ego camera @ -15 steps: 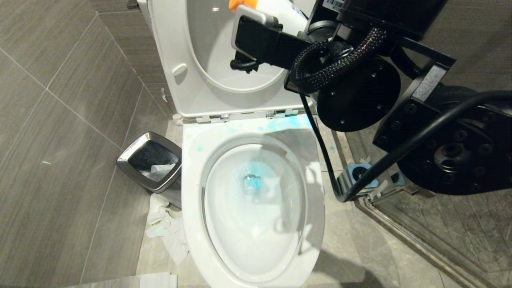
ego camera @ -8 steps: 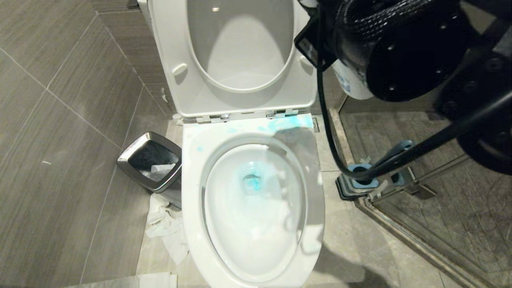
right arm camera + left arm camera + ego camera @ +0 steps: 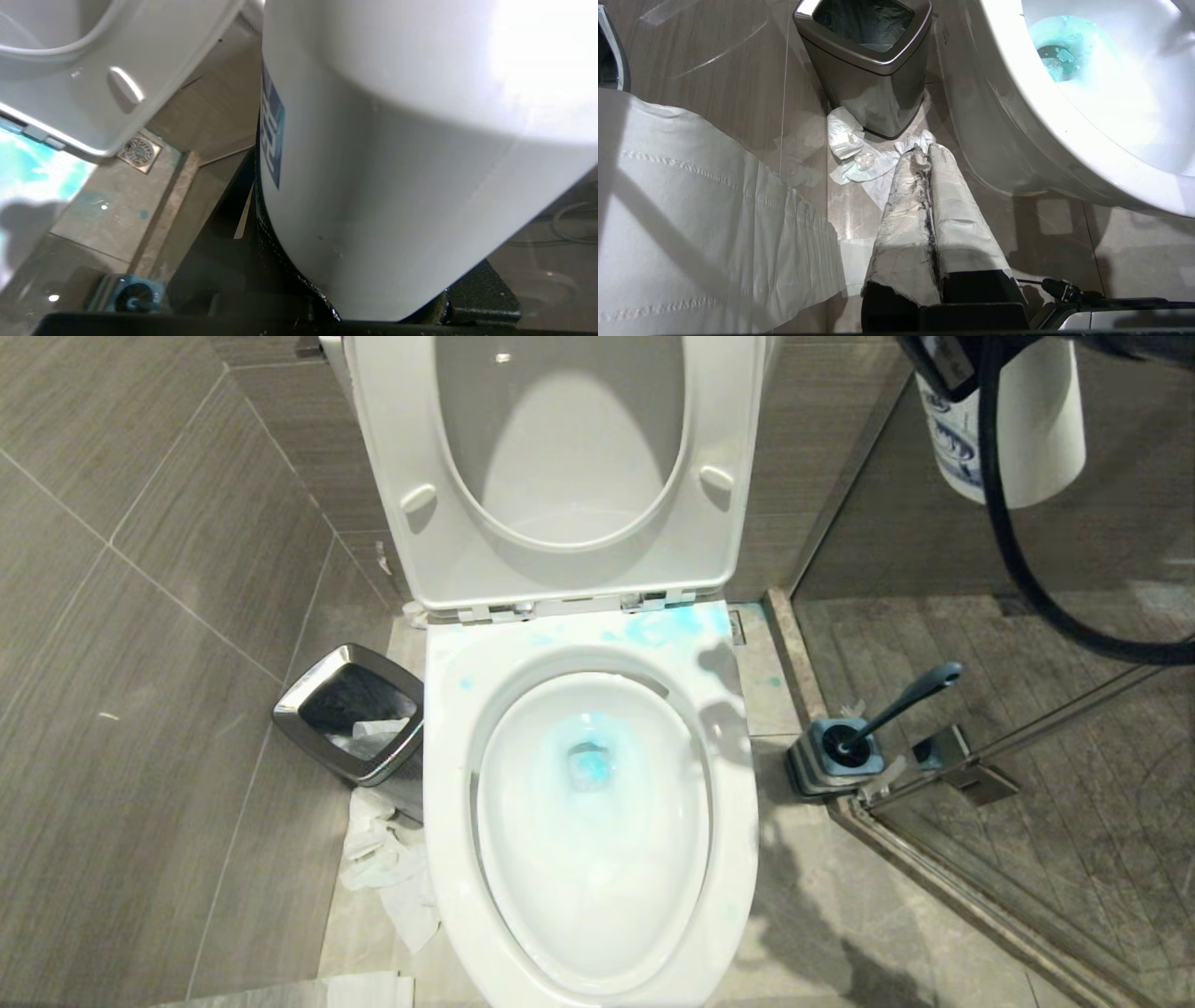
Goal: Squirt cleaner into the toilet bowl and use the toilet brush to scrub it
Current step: Place the cleaning agent on the floor
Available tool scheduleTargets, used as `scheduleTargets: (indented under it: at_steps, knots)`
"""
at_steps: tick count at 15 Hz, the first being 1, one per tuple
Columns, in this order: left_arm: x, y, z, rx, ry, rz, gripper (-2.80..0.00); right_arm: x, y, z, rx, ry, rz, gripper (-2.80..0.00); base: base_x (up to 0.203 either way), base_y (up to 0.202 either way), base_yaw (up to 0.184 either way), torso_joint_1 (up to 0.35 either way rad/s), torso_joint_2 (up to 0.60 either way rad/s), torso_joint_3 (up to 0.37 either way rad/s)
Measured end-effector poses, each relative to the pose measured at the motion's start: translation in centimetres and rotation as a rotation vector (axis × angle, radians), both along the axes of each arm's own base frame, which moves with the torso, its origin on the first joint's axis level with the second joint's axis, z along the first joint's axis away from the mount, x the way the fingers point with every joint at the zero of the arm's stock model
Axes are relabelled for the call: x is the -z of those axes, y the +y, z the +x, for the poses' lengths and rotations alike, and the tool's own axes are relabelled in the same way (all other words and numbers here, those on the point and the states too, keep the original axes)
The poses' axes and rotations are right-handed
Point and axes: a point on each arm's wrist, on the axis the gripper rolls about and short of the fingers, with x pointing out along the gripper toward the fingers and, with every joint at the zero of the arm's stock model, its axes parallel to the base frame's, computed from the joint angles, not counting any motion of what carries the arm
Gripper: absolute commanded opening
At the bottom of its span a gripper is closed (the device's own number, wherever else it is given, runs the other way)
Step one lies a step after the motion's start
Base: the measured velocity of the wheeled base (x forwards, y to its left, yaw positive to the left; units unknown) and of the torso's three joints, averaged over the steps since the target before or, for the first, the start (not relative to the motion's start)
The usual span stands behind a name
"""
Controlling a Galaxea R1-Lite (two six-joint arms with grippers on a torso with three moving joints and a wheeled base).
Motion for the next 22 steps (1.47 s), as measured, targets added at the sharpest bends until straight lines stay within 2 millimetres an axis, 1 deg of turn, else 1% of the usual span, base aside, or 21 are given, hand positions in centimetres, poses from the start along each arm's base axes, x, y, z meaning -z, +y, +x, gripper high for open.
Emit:
scheduleTargets:
  at_steps: [4, 6, 8, 9, 10, 11, 12, 14, 16, 17, 19, 22]
  knots:
    - [0.0, 0.0, 0.0, 0.000, 0.000, -0.001, -2.80, -1.4, -2.3, -1.3, 0.000, 0.030, -0.046, -2.80, 0.000, 0.000, 0.000, 0.000, 0.00, 0.000]
    - [0.0, 0.0, 0.0, 0.000, 0.000, 0.000, -2.80, -1.9, -3.1, -2.1, -0.066, 0.060, -0.081, -2.80, 0.000, 0.000, 0.000, 0.000, 0.00, 0.000]
    - [0.0, 0.0, 0.0, 0.000, 0.000, 0.000, -2.80, -1.9, -3.8, -2.8, -0.222, 0.116, -0.120, -2.80, 0.000, 0.000, 0.000, 0.000, 0.00, 0.000]
    - [0.0, 0.0, 0.0, 0.000, 0.000, 0.000, -2.80, -1.8, -4.2, -3.1, -0.341, 0.150, -0.112, -2.80, 0.000, 0.000, 0.000, 0.000, 0.00, 0.000]
    - [0.0, 0.0, 0.0, 0.000, 0.000, 0.000, -2.80, -1.6, -4.6, -3.2, -0.457, 0.193, -0.065, -2.80, 0.000, 0.000, 0.000, 0.000, 0.00, 0.000]
    - [0.0, 0.0, 0.0, 0.000, 0.000, 0.000, -2.80, -1.6, -5.0, -3.3, -0.549, 0.236, 0.022, -2.80, 0.000, 0.000, 0.000, 0.000, 0.00, 0.000]
    - [0.0, 0.0, 0.0, 0.000, 0.000, 0.000, -2.80, -1.7, -5.4, -3.4, -0.583, 0.264, 0.138, -2.80, 0.000, 0.000, 0.000, 0.000, 0.00, 0.000]
    - [0.0, 0.0, 0.0, 0.000, 0.000, -0.001, -2.80, -2.1, -6.9, -3.3, -0.521, 0.283, 0.430, -2.80, 0.000, 0.000, 0.000, 0.000, 0.00, 0.000]
    - [0.0, 0.0, 0.0, 0.000, 0.000, -0.001, -2.80, -2.1, -9.0, -2.5, -0.416, 0.256, 0.619, -2.80, 0.000, 0.000, 0.000, 0.000, 0.00, 0.000]
    - [0.0, 0.0, 0.0, 0.000, 0.000, -0.001, -2.80, -2.2, -10.0, -2.0, -0.369, 0.223, 0.659, -2.80, 0.000, 0.000, 0.000, 0.000, 0.00, 0.000]
    - [0.0, 0.0, 0.0, 0.000, 0.000, 0.000, -2.80, -2.0, -11.2, -0.8, -0.298, 0.168, 0.686, -2.80, 0.000, 0.000, 0.000, 0.000, 0.00, 0.000]
    - [0.0, 0.0, 0.0, 0.000, 0.000, -0.001, -2.80, -1.1, -11.4, 1.1, -0.264, 0.118, 0.698, -2.80, 0.000, 0.000, 0.000, 0.000, 0.00, 0.000]
